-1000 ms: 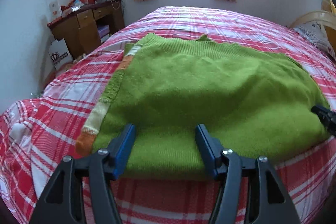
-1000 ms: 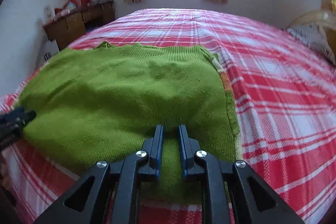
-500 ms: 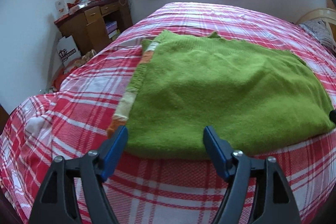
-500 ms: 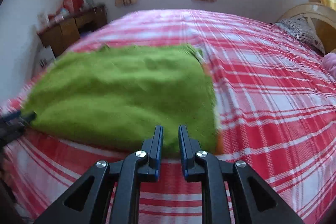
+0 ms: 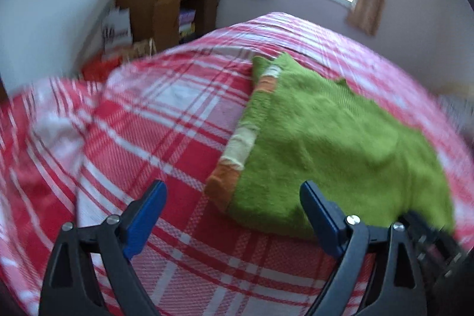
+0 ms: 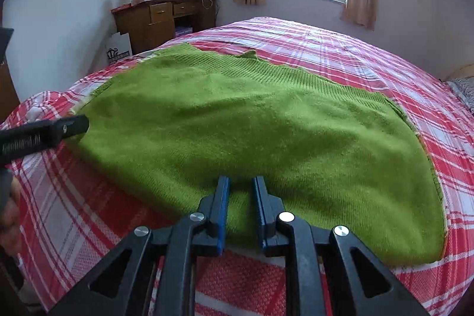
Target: Fold small clothes
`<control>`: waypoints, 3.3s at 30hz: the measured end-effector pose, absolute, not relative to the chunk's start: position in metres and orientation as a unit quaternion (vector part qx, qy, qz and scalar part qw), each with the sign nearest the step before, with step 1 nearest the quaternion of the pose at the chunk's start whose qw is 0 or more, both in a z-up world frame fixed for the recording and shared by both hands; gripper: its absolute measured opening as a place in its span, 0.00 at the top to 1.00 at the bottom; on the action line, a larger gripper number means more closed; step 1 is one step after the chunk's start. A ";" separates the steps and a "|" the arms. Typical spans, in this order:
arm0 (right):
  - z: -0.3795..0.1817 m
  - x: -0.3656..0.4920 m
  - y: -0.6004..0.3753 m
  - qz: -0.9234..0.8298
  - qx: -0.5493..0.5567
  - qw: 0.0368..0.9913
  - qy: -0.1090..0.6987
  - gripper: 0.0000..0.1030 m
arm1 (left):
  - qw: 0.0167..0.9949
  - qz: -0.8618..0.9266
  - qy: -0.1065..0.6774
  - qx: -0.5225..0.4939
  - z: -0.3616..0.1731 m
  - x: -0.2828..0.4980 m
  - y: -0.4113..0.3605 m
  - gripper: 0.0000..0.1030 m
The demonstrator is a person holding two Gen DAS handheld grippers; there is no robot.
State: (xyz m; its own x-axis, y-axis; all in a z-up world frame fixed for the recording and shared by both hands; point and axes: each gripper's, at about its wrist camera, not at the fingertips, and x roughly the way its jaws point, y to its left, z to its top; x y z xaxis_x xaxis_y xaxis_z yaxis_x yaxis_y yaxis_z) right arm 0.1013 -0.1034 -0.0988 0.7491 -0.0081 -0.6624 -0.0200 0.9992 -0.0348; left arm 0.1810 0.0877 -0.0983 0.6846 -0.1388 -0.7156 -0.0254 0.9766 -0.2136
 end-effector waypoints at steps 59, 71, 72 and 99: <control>-0.069 0.357 0.020 0.162 0.002 0.861 0.482 0.37 | 0.862 -0.169 0.308 -0.365 -0.136 0.201 0.109 0.74; -0.074 0.357 0.041 0.133 -0.130 0.865 0.465 0.82 | 0.865 -0.160 0.326 -0.348 -0.131 0.204 0.104 0.74; -0.067 0.353 0.031 0.140 -0.107 0.868 0.464 0.84 | 0.870 -0.154 0.335 -0.328 -0.127 0.205 0.100 0.74; -0.037 0.272 -0.208 0.119 0.190 0.885 0.408 0.88 | 0.927 -0.259 0.272 0.025 -0.053 0.160 -0.067 0.82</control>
State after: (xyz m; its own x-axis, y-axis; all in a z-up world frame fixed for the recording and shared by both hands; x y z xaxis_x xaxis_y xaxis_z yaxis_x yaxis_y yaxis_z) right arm 0.2720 -0.2081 -0.0369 0.6384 0.3656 -0.6774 -0.0555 0.8996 0.4332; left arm 0.1605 -0.0672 -0.0526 0.7183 -0.4657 -0.5169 0.4930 0.8649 -0.0941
